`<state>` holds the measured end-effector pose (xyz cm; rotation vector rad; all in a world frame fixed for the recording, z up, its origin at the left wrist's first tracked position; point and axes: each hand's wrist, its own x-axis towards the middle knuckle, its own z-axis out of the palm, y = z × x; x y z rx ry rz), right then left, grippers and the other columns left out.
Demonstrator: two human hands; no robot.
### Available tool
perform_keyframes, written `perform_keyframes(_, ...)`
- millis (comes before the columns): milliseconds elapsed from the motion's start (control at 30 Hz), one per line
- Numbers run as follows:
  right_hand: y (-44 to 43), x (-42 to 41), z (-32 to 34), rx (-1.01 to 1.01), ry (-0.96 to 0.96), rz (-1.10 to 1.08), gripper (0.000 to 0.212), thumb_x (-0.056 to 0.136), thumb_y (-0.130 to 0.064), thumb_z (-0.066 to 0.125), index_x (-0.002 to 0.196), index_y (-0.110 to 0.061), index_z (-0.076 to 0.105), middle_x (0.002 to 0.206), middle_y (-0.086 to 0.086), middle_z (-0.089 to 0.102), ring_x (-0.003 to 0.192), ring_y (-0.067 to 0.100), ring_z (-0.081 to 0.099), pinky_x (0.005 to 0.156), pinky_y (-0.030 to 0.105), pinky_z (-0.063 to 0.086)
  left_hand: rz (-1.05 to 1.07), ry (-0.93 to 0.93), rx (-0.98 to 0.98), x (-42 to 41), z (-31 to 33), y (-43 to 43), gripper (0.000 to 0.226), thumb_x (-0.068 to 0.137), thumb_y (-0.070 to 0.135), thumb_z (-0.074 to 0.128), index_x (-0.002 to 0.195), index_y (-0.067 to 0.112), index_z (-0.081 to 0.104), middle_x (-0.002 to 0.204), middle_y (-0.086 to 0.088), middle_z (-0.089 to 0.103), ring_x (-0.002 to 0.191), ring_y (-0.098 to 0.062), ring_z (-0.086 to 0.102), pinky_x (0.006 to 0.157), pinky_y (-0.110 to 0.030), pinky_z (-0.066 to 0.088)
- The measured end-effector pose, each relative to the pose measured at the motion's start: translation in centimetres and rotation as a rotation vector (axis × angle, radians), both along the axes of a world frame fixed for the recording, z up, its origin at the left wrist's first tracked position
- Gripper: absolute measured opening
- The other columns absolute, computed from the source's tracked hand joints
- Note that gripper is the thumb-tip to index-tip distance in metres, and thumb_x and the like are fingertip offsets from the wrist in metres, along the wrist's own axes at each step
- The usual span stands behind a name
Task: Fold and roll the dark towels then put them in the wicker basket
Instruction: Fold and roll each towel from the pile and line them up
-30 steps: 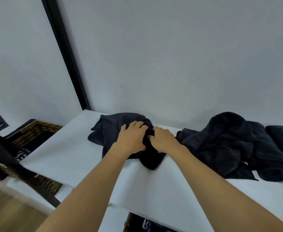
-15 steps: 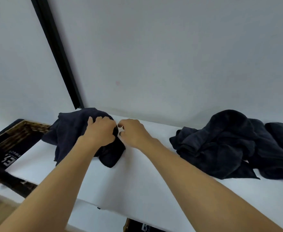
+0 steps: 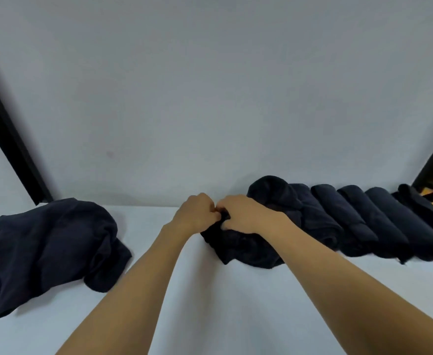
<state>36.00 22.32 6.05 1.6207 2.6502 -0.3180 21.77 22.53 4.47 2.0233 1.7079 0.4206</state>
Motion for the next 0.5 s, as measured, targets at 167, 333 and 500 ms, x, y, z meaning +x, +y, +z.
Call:
perform_keyframes(167,0.4,0.6,2.6,0.095,0.478,-0.092,0.015,0.089,-0.030,0.066,0.096,-0.018,0.059,0.092,0.000,0.065,0.082,0.016,0.058,0.074,0.029,0.047,0.018,-0.216,0.167,0.1,5.0,-0.5,0.023,0.092,0.020,0.048,0.080,0.003,0.059,0.077,-0.008,0.058,0.067,-0.018,0.049,0.061,-0.028,0.038)
perform_keyframes(333,1.2,0.8,9.7,0.277,0.655,-0.091,0.004,0.089,-0.019,0.061,0.087,-0.020,0.058,0.088,-0.001,0.063,0.065,0.014,0.058,0.062,0.022,0.046,0.009,-0.649,0.204,-0.4,9.3,-1.3,0.022,0.091,0.039,0.062,0.103,0.020,0.061,0.090,-0.005,0.073,0.081,-0.018,0.069,0.070,-0.028,0.053)
perform_keyframes(500,1.2,1.4,16.0,0.313,0.918,-0.144,0.011,0.087,-0.021,0.065,0.082,-0.017,0.056,0.078,-0.003,0.062,0.050,0.009,0.055,0.046,0.013,0.038,0.034,-0.613,0.315,-1.9,12.3,-1.2,0.013,0.088,0.020,0.065,0.092,0.009,0.071,0.086,-0.014,0.073,0.082,-0.029,0.071,0.080,-0.049,0.058)
